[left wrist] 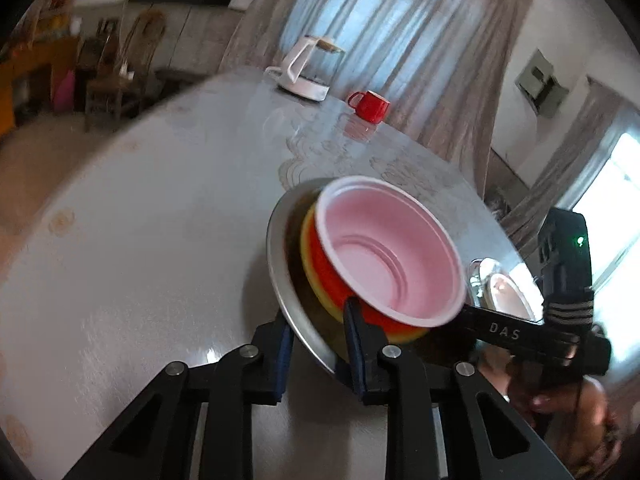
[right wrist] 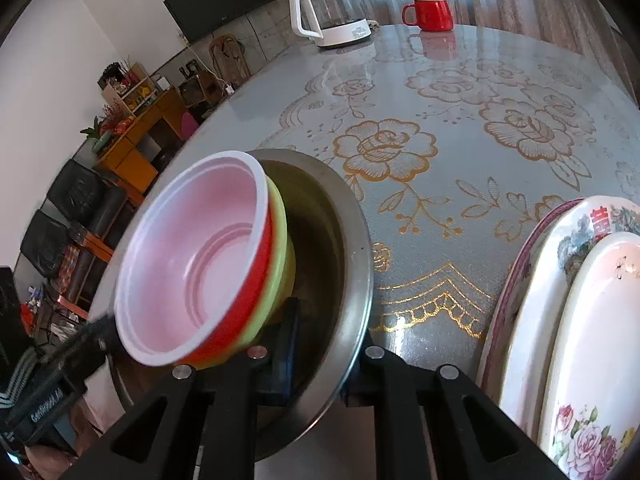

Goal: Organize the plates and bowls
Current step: 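Close both grippers on the steel bowl rim and lift the nested bowls, then carry the nested bowls over the plate stack and lower them onto it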

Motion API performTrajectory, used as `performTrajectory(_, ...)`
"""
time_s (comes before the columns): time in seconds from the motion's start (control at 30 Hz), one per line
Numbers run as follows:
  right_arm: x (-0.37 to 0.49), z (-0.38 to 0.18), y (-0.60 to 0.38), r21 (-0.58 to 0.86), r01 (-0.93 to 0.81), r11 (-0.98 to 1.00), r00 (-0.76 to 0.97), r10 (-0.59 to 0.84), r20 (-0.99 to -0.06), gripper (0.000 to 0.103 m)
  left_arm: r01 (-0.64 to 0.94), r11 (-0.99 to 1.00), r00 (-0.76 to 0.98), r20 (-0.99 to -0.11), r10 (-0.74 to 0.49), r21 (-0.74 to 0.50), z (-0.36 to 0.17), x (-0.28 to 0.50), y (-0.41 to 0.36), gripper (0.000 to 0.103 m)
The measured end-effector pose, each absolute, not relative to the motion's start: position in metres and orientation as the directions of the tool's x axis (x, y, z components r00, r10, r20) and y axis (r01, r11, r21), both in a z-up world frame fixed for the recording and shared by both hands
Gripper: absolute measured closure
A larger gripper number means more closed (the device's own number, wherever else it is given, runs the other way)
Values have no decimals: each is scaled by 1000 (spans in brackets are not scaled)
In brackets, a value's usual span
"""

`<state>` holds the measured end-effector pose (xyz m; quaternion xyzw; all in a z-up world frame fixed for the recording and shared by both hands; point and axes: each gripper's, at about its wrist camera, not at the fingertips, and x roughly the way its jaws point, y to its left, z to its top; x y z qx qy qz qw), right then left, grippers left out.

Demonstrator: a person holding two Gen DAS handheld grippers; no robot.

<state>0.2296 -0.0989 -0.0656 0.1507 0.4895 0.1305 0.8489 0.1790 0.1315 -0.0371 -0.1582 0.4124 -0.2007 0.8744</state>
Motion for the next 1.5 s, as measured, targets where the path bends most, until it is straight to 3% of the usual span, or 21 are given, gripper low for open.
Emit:
performTrajectory(0.17,231,-69,-98,374,-68,925,481,359,-800,89,211,881,568,-680,-464,-424,-34,184,123,78)
performTrajectory(0.3,229,-68,-98,367,-69,928,492,352,-796,89,241,873,603,-640,-477,-424,-37,181,125,78)
performTrajectory(0.5,226,-65,-100,372,-71,926,509,354,-785,90,300,906,675,-605,-423,-299,-34,165,117,77)
performTrajectory(1.5,189,-18,-127,425,-70,903,609,376,-698,90,331,882,720,-514,-466,-334,11,139,107,78)
